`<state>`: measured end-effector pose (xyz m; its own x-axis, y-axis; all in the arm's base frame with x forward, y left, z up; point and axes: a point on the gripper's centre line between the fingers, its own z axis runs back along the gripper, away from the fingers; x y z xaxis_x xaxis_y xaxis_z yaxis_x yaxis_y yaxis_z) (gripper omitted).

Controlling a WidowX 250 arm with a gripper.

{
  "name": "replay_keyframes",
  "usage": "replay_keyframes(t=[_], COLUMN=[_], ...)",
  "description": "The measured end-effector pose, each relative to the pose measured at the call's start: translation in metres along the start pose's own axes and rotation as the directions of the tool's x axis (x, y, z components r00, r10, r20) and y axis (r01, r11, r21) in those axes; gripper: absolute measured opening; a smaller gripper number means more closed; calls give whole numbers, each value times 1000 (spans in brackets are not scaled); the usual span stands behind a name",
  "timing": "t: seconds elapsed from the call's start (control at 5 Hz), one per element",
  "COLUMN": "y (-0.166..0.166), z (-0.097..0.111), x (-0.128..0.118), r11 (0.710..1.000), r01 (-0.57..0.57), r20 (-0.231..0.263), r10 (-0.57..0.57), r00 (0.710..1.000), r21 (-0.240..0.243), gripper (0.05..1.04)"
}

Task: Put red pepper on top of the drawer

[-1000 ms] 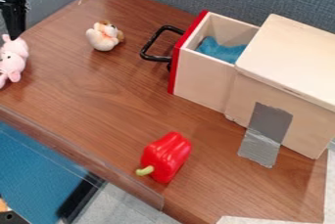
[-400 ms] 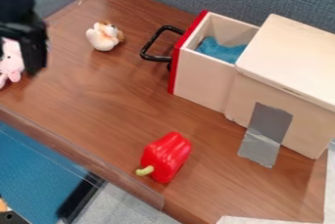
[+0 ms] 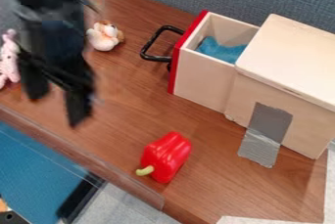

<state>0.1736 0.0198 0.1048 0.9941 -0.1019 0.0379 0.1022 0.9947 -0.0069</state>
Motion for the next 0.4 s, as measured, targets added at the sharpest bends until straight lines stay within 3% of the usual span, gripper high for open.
replay_keyframes(t=[0.4], y=[-78], z=[-23], x=[38], r11=[999], r01=[35], r20=[-13], r10=[-35], r00=[999], r21=[-10], gripper=[998])
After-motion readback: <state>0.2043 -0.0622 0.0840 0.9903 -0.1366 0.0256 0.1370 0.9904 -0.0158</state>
